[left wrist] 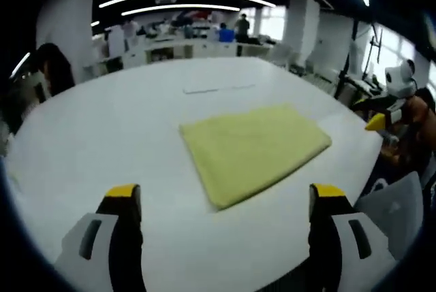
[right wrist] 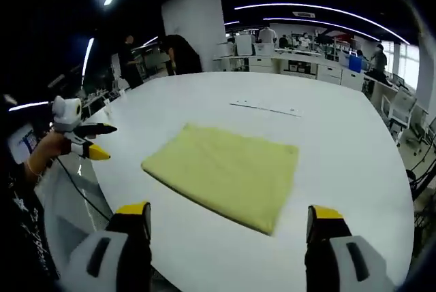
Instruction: Fold the garment on the visible template until the final outline fits inside the template.
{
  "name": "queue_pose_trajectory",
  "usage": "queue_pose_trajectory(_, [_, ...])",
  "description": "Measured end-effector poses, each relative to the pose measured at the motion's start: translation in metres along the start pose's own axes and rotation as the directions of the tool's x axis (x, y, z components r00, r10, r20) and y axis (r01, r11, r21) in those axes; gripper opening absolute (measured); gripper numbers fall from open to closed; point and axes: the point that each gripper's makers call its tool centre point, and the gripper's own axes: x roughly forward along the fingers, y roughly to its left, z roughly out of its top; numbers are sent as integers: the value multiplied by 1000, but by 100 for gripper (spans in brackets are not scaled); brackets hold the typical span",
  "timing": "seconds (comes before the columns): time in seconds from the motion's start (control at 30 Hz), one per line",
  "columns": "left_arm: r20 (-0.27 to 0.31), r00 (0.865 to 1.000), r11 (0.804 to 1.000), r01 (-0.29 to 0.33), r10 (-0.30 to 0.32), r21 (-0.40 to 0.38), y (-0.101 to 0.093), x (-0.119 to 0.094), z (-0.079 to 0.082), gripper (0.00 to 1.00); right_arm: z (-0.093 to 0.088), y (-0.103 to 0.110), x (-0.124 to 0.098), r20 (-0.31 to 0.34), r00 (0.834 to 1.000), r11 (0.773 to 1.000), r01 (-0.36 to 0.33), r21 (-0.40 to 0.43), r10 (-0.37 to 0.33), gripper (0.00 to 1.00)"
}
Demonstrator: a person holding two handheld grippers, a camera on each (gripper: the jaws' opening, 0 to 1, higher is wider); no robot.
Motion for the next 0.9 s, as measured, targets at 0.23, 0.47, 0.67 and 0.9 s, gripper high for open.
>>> queue_pose_trajectory(0.23, [-6,1000,1000,2,-2,30,-4,-8,-2,99,-2,7,-12,26,1000,1000,-5,-9,5,98])
queue_pose_trajectory(0.47, [24,1000,1000,5,-5,21,-12,-14,-6,99,-12,5,-10,72,997,1000,7,-1,-7,99])
queue_pose_trajectory(0.67, [15,1000,999,-2,1,43,-12,-18,-16,99,-22,6,-10,75,997,1000,11,24,-13,99])
queue_pose_trajectory(0.9, [24,1000,1000,0,-1,13,-17,-20,-22,99,-32,1,-11,57,997,999,49,21,-50,98])
